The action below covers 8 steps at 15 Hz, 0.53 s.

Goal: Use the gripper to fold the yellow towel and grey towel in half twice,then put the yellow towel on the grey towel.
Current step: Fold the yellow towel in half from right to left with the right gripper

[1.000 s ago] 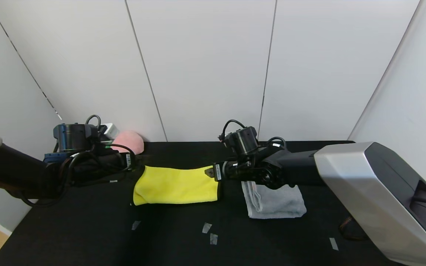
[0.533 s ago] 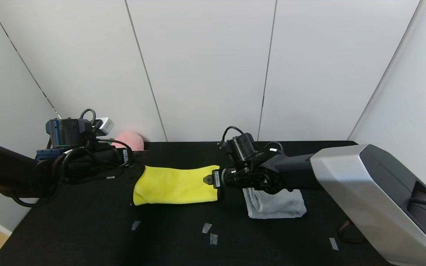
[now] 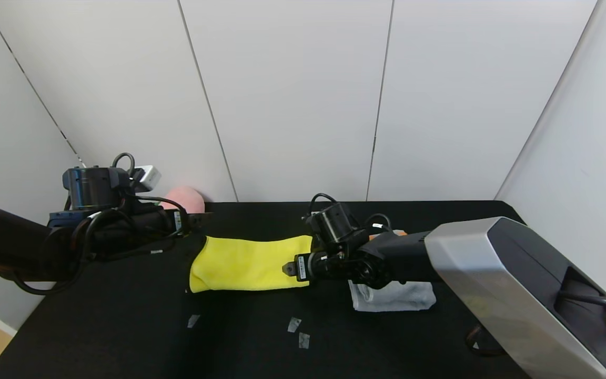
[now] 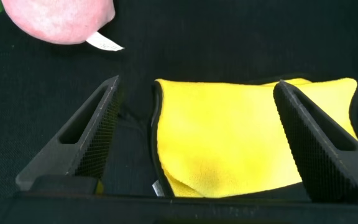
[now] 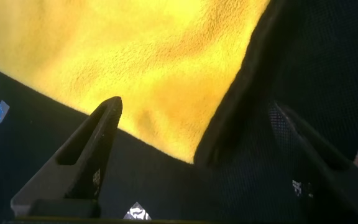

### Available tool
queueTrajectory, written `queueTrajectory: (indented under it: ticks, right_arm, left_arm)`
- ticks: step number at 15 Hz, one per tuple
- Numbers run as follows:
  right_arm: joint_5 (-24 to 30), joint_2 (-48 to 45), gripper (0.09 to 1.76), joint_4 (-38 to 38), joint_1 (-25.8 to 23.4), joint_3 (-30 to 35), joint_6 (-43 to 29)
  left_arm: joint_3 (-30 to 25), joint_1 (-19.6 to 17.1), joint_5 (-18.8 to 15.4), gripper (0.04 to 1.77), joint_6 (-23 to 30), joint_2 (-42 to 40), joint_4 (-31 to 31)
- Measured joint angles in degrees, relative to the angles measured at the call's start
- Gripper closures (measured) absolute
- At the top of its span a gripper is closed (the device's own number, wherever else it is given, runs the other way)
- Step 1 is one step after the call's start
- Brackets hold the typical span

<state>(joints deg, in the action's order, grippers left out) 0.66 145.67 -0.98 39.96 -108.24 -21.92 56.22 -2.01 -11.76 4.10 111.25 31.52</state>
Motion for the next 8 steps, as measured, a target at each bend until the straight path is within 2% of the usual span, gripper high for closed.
queueTrajectory:
  ticks: [8]
  right_arm:
    - [0.0,2.13,0.15,0.29,0.8,-1.77,0.13]
  left_arm:
    - [-0.11,0.0,-0.02,0.11,-0.07,0.0,0.02]
